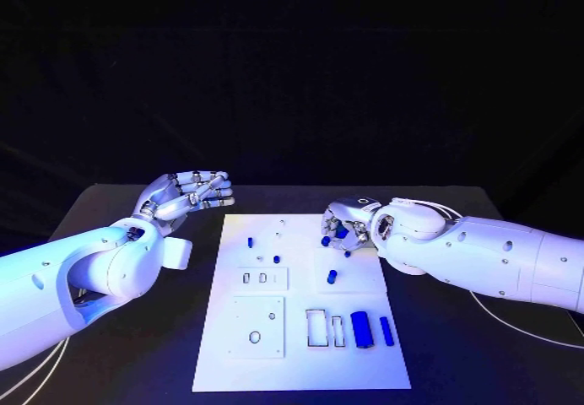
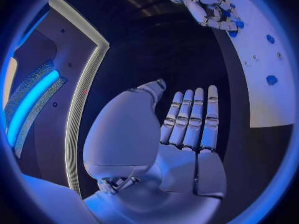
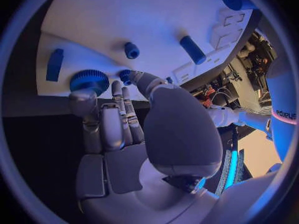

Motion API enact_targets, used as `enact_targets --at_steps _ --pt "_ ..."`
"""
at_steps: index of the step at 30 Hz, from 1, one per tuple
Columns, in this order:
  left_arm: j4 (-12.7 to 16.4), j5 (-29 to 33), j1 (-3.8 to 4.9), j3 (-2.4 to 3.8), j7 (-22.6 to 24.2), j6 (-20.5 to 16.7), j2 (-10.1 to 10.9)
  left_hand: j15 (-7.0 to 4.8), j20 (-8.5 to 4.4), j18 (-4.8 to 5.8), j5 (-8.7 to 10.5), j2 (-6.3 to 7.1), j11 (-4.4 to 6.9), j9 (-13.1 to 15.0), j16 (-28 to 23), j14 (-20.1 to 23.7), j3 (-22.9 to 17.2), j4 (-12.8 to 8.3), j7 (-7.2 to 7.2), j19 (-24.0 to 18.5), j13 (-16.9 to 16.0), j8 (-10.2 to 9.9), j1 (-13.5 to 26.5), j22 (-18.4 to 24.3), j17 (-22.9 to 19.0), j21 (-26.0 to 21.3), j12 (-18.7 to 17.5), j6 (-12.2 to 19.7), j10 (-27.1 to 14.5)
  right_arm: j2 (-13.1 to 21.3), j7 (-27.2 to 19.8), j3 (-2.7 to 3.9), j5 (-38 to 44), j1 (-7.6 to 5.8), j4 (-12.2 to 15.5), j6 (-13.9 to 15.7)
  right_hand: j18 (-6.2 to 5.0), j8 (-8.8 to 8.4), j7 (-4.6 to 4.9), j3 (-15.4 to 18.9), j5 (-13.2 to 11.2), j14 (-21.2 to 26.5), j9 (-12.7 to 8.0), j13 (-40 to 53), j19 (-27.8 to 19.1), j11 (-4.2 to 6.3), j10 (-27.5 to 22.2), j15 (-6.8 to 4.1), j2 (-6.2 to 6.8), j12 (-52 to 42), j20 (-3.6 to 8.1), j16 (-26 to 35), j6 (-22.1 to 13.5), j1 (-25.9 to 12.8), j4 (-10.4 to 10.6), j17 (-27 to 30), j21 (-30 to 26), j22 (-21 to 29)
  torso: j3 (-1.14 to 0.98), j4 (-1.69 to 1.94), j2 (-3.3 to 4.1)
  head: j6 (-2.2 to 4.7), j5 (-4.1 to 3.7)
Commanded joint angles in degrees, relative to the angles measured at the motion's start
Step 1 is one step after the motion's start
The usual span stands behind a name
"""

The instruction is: Assemble the parts on the task board

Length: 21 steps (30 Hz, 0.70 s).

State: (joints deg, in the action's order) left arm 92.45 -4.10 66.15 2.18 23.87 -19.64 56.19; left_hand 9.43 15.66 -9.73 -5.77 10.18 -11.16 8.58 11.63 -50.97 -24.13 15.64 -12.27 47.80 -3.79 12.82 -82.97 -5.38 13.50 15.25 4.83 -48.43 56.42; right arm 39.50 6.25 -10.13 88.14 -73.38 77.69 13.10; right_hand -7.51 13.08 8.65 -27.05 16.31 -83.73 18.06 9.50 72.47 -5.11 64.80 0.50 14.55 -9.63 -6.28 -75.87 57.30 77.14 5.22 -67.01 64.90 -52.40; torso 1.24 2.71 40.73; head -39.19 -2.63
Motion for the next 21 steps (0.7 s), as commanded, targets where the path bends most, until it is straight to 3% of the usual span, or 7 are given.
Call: enact_targets --at_steps 1,21 --pt "-0.31 0.4 0.19 0.07 0.67 1.23 0.07 0.02 0.03 -0.67 0.15 0.37 -0.17 -0.09 -0.33 0.15 -0.21 0.01 -1.83 -0.37 0.01 -0.35 -0.03 0.08 0.07 -0.18 -0.36 0.46 -0.12 -0.16 0.11 0.0 0.88 0.06 0.02 -1.02 0.66 0.37 0.12 -0.44 -0.24 -2.01 0.09 0.09 0.54 0.13 0.58 -0.15 -0.1 -0.35 0.1 -0.37 0.5 0.44 0.05 -0.33 0.52 -0.68 0.06 -0.05 0.08 -0.04 0.16" --pt "-1.21 0.42 0.51 0.07 0.53 1.48 0.32 0.03 0.05 -0.69 0.14 0.29 -0.22 -0.08 -0.35 0.09 -0.28 -0.04 -1.92 -0.41 0.0 -0.36 -0.09 0.11 0.13 -0.22 -0.4 0.45 -0.12 -1.13 0.32 0.0 0.76 0.1 -0.91 -1.2 1.04 0.64 0.03 -1.84 -0.39 -2.29 0.55 0.16 1.47 0.28 1.27 -0.27 -0.4 -0.65 0.18 -1.55 0.96 0.04 0.54 -1.58 2.45 -3.33 0.09 0.06 0.28 0.0 0.24"
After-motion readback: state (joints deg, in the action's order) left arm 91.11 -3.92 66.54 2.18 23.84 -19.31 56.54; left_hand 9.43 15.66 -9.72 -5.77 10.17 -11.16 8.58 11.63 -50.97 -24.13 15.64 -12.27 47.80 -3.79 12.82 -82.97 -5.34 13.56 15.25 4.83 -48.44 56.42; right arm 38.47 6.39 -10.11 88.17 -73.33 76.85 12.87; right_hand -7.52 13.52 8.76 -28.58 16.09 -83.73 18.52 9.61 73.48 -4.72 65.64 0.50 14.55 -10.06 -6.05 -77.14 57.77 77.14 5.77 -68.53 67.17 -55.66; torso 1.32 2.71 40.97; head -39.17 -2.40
